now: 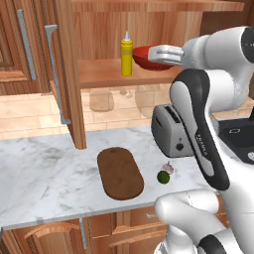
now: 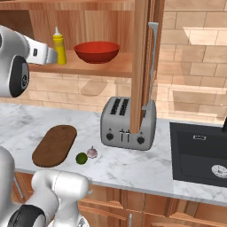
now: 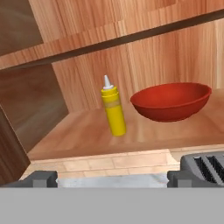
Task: Open the cabinet. Place the bowl and condiment on the counter. Then place the lime and garlic on the cutting board.
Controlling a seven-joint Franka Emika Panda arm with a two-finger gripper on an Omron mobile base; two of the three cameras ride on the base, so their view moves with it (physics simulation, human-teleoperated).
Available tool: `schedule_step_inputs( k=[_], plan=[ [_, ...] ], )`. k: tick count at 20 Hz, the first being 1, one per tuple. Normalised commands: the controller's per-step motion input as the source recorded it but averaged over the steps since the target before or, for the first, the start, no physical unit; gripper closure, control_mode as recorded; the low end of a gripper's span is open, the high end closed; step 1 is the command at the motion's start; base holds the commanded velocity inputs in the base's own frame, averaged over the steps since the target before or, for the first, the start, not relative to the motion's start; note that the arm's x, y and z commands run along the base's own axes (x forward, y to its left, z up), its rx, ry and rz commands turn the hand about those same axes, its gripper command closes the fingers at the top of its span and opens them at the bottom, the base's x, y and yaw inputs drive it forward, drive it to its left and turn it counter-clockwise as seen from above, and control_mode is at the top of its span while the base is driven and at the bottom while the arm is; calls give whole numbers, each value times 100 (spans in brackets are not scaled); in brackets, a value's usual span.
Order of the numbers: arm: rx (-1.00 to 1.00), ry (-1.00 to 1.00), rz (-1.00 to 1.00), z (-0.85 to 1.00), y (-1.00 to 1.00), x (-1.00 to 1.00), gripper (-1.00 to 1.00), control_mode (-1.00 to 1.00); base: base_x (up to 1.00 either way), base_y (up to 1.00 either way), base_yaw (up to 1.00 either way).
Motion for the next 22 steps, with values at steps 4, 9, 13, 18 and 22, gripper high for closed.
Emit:
schedule_step_inputs(
  k=[4,9,13,18,22],
  plan=[
    [-7,4,0,0,0,0,-100,-100,0,0,0],
    [-8,0,0,-13,0,0,-100,-100,0,0,0],
    [-11,0,0,-32,2,0,-100,-100,0,0,0],
    [-7,-2,0,-28,7,0,-100,-100,0,0,0],
    [0,-2,0,-1,5,5,-100,-100,0,0,0]
  ],
)
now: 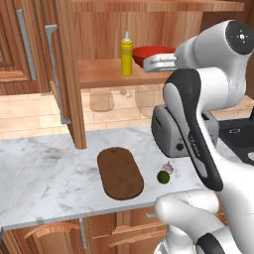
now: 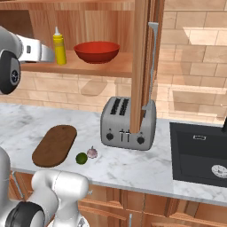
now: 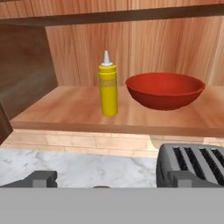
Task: Open the cabinet. Place the bowl and condiment on the counter. Then place the lime and garlic on the cutting board.
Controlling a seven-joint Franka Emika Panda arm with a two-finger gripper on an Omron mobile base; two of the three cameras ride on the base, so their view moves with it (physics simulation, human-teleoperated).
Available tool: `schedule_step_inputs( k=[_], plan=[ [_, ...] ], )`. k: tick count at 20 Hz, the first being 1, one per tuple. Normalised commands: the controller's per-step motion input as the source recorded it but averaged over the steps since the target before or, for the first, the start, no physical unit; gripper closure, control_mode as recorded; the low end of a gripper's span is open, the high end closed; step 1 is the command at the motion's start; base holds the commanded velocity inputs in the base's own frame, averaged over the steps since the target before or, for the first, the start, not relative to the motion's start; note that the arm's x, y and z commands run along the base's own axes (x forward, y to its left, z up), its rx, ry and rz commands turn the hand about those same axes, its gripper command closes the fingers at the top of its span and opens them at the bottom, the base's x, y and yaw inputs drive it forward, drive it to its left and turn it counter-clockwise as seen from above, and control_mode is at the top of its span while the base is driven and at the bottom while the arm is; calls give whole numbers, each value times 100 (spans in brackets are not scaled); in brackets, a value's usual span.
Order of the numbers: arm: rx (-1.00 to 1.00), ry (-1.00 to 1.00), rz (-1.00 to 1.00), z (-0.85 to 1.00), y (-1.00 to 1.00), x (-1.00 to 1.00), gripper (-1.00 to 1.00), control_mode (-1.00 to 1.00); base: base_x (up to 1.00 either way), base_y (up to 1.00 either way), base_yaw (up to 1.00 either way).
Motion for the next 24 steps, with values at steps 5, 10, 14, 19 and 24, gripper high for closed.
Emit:
schedule_step_inputs(
  k=[5,10,14,19,24],
  plan=[
    [0,0,0,0,11,24,-100,-100,0,0,0],
    [0,0,0,0,7,25,-100,-100,0,0,0],
    [0,0,0,0,0,28,-100,-100,0,0,0],
    [0,0,0,0,4,36,-100,-100,0,0,0],
    [-1,0,0,-1,14,30,-100,-100,0,0,0]
  ],
)
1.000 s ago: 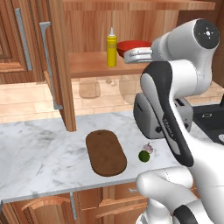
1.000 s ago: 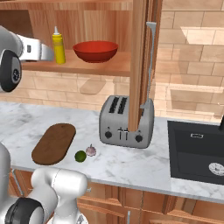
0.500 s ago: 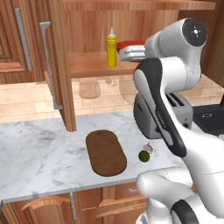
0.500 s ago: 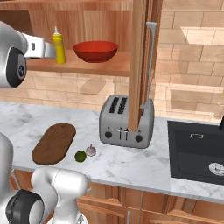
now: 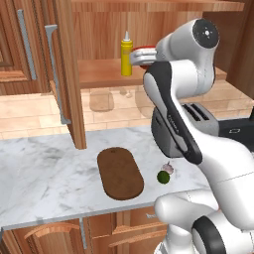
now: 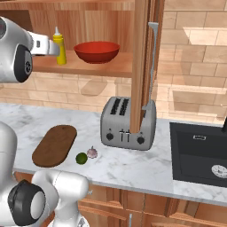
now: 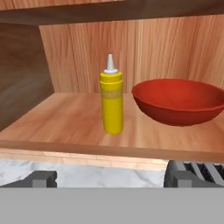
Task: Open the cabinet. Place the bowl and condiment on the counter. Then place the lime and garlic on the cutting board.
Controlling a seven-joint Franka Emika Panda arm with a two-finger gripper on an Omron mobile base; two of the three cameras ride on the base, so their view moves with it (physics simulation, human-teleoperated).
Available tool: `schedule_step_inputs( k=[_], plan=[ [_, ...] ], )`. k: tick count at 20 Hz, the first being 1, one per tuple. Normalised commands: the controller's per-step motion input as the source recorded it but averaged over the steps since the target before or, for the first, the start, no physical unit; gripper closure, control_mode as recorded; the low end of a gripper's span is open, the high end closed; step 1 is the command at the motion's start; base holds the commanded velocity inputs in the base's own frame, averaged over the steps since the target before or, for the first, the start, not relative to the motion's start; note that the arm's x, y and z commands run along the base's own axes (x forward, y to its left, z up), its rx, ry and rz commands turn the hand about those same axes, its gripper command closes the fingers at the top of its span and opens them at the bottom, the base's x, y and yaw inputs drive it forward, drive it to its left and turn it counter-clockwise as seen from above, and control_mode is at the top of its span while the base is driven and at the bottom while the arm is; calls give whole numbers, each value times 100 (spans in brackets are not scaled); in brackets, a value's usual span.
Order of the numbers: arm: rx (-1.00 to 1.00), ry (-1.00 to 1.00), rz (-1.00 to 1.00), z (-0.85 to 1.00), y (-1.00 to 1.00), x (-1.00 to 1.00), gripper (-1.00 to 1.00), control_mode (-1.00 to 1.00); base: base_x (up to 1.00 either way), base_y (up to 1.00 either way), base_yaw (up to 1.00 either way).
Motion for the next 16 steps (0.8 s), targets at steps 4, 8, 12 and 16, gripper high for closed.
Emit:
schedule_step_inputs(
  k=[4,8,12,16],
  plan=[
    [-3,0,0,-5,20,17,-100,-100,0,0,0],
    [-3,0,0,-7,10,13,-100,-100,0,0,0],
    [-1,0,0,-9,0,22,-100,-100,0,0,0],
    [0,0,0,-2,0,17,-100,-100,0,0,0]
  ],
)
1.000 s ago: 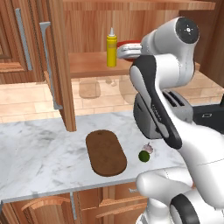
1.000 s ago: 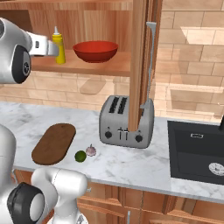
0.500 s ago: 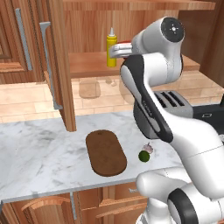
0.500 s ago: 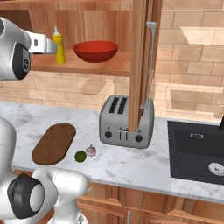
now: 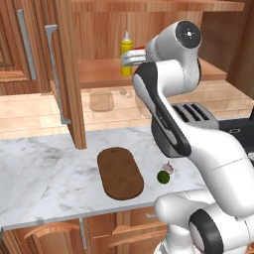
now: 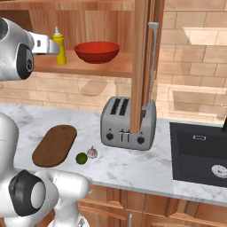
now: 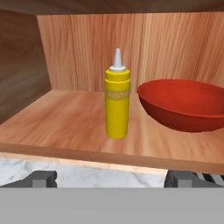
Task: Open the cabinet. Place the bowl and condiment on the counter. Then place the lime and garlic on the cutting board.
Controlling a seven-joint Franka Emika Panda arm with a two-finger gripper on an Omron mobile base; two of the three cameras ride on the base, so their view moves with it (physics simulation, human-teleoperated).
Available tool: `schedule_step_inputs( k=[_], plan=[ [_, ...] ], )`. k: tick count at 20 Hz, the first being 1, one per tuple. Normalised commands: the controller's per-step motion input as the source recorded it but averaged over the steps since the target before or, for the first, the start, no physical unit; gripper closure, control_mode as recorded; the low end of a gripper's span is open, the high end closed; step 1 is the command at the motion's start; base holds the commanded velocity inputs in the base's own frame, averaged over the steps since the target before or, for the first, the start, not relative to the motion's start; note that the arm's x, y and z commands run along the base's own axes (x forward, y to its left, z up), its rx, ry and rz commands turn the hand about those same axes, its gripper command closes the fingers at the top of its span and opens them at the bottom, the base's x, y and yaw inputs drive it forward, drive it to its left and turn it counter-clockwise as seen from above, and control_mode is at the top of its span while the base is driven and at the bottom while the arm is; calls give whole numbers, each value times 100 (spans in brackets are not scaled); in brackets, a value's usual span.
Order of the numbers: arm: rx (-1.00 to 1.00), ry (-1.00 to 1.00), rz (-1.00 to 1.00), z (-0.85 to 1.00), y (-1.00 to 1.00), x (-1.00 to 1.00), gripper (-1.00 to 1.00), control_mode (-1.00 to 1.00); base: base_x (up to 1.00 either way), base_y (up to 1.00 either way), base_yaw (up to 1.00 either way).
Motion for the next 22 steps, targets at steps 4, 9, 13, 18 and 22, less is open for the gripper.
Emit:
schedule_step_inputs(
  k=[4,9,13,18,22],
  plan=[
    [0,0,0,0,0,16,-100,-100,0,0,0],
    [0,0,0,0,0,6,-100,-100,0,0,0],
    [0,0,0,0,0,2,-100,-100,0,0,0],
    [0,0,0,0,0,4,-100,-100,0,0,0],
    [0,0,0,0,0,22,-100,-100,0,0,0]
  ],
)
